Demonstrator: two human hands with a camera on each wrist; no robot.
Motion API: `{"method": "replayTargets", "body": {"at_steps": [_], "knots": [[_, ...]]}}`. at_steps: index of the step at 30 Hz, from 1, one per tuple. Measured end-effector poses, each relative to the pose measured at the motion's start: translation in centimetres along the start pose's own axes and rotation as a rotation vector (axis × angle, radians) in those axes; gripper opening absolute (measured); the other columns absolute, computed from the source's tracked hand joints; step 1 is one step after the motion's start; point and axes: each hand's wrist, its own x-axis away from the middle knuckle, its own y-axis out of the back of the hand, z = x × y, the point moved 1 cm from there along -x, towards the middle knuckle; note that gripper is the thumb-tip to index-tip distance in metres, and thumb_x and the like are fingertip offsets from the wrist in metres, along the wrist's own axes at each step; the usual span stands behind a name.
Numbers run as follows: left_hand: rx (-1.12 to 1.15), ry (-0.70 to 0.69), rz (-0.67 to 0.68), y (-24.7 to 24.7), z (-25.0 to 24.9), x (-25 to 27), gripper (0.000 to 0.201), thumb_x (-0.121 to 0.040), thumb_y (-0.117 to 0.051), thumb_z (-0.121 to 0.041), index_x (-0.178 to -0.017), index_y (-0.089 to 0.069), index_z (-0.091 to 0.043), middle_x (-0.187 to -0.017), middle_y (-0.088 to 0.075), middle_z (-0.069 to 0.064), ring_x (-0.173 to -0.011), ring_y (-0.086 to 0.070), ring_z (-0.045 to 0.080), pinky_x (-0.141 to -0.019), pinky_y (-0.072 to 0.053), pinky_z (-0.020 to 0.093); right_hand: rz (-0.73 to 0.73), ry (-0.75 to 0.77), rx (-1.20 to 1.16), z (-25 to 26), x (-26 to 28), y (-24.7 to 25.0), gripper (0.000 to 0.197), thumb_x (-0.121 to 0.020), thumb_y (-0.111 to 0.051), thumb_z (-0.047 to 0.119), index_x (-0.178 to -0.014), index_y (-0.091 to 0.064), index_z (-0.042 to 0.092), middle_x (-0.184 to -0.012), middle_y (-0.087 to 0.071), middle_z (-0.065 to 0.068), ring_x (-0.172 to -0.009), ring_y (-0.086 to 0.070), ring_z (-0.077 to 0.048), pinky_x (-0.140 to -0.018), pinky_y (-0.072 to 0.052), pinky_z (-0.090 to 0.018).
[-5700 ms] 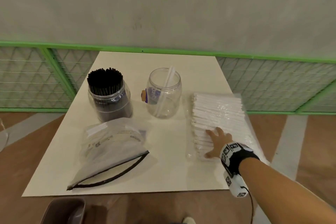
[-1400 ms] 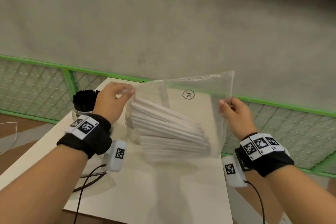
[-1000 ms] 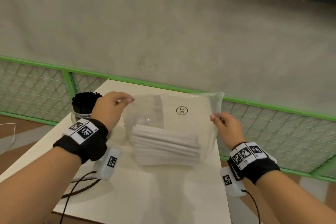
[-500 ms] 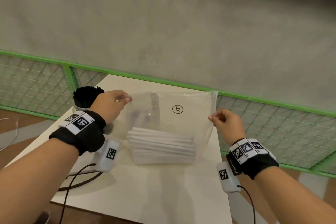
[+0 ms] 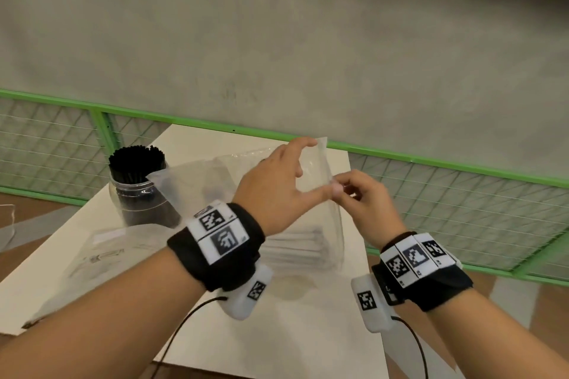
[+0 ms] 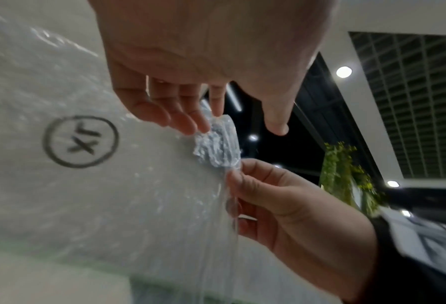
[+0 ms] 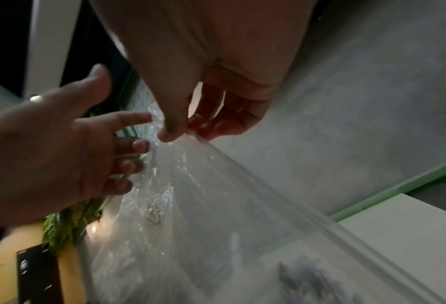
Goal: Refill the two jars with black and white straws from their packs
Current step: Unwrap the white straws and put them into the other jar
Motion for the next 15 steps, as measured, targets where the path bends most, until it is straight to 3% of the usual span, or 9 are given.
{"method": "replayTargets", "body": {"at_steps": [3, 5, 7, 11, 15], "knots": [[0.046, 0.1, -0.028, -0.5, -0.2, -1.7, 0.04, -0.077, -0.057, -0.064, -0.096, -0.051, -0.029, -0.077, -0.057, -0.009, -0.072, -0.055, 0.009, -0.061, -0.041, 0.03, 0.001, 0.058, -0.021, 0.6, 0.2, -0.8, 0.03, -0.079, -0.075, 0.009, -0.072, -0.062, 0.035, -0.073, -0.059, 0.011, -0.068, -0.053, 0.0, -0.066, -0.04, -0.015], [0.032, 0.113, 0.0, -0.8, 0.0, -2.3, 0.024, -0.083, -0.058, -0.05, -0.075, -0.05, -0.028, -0.072, -0.059, -0.008, -0.073, -0.057, 0.015, -0.064, -0.041, 0.03, -0.011, 0.058, -0.036, 0.6, 0.5, -1.3, 0.026, -0.077, -0.076, 0.01, -0.075, -0.064, 0.033, -0.075, -0.062, 0.011, -0.069, -0.054, -0.002, -0.068, -0.042, -0.017], [0.059, 0.12, 0.048, -1.1, 0.1, -2.6, 0.025, -0.085, -0.056, -0.037, -0.066, -0.046, -0.025, -0.069, -0.061, -0.005, -0.074, -0.059, 0.02, -0.069, -0.046, 0.032, -0.033, 0.067, -0.05, 0.5, 0.9, -1.6, 0.027, -0.077, -0.077, 0.009, -0.075, -0.064, 0.033, -0.076, -0.062, 0.011, -0.069, -0.054, -0.002, -0.068, -0.041, -0.014], [0.286, 0.195, 0.051, -1.1, -0.3, -2.6, 0.015, -0.085, -0.05, -0.021, -0.072, -0.047, -0.014, -0.068, -0.069, 0.003, -0.072, -0.067, 0.018, -0.078, -0.052, 0.043, -0.096, 0.095, 0.015, -0.3, 2.4, -2.5, 0.029, -0.079, -0.077, 0.019, -0.089, -0.053, 0.031, -0.092, -0.057, 0.005, -0.081, -0.055, -0.009, -0.072, -0.045, -0.018], [0.446, 0.228, -0.012, -0.2, -0.2, -2.4, 0.013, -0.086, -0.047, -0.018, -0.083, -0.053, -0.008, -0.068, -0.067, 0.001, -0.075, -0.068, 0.018, -0.08, -0.055, 0.046, 0.108, 0.122, 0.373, -4.5, 6.3, -3.7, 0.036, -0.082, -0.066, 0.043, -0.107, -0.049, 0.023, -0.116, -0.044, 0.001, -0.105, -0.049, -0.018, -0.09, -0.046, -0.03]]}}
